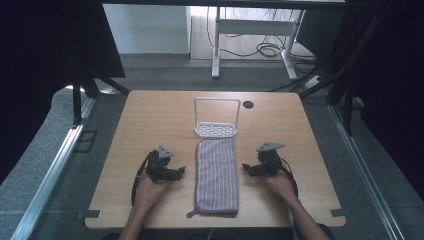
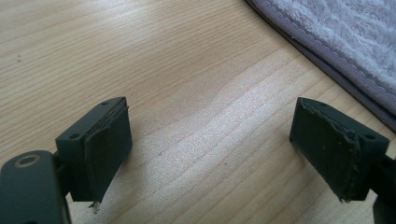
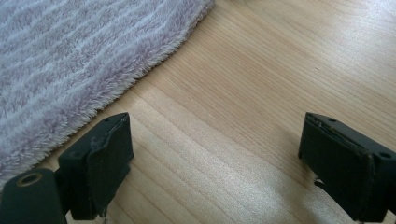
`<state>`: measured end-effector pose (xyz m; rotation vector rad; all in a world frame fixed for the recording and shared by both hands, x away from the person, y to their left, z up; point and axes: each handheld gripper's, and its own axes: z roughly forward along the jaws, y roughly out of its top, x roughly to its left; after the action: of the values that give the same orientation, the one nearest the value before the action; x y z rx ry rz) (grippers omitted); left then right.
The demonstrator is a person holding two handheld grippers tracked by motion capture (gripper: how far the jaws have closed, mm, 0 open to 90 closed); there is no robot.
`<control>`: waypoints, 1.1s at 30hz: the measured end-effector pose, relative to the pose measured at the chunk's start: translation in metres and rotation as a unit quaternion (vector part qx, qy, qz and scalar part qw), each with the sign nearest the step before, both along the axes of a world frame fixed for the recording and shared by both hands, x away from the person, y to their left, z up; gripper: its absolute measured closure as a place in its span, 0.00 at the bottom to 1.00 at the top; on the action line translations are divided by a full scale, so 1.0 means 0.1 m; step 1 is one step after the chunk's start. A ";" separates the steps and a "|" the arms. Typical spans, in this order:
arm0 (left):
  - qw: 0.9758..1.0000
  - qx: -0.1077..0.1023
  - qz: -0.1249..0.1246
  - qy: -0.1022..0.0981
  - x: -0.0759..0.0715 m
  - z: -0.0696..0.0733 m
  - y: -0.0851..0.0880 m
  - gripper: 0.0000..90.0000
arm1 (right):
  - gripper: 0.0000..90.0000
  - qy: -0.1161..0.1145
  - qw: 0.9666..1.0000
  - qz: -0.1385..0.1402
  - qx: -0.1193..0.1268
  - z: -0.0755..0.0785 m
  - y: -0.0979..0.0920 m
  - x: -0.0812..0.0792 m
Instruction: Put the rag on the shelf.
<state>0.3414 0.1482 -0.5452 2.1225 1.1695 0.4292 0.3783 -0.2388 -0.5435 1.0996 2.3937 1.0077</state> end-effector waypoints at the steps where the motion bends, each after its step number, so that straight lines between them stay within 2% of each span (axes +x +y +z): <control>1: 1.000 0.000 -0.001 0.000 0.00 0.00 0.00 0.14 | 0.11 0.000 1.000 0.000 0.000 0.00 0.00 0.00; 21: 1.000 -0.002 0.000 0.000 0.00 0.00 0.00 0.14 | 0.11 0.004 1.000 0.000 -0.007 0.01 0.01 0.01; 22: 1.000 -0.001 0.000 -0.001 0.00 0.00 0.00 0.14 | 0.15 0.006 1.000 -0.001 -0.004 0.02 0.02 0.01; 26: 1.000 -0.003 0.001 -0.002 0.00 0.00 0.01 0.15 | 0.16 0.012 1.000 -0.003 -0.006 0.04 0.03 0.01; 28: 1.000 -0.002 -0.004 -0.005 0.00 0.01 0.01 0.19 | 0.21 0.020 1.000 -0.002 0.000 0.06 0.03 0.01; 33: 1.000 -0.009 -0.010 -0.011 0.01 0.05 -0.02 0.22 | 0.24 0.029 1.000 -0.001 0.010 0.11 0.03 0.02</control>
<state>0.3421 0.1460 -0.5399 2.1081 1.1341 0.4297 0.3799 -0.2356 -0.5325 1.1523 2.4326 1.0154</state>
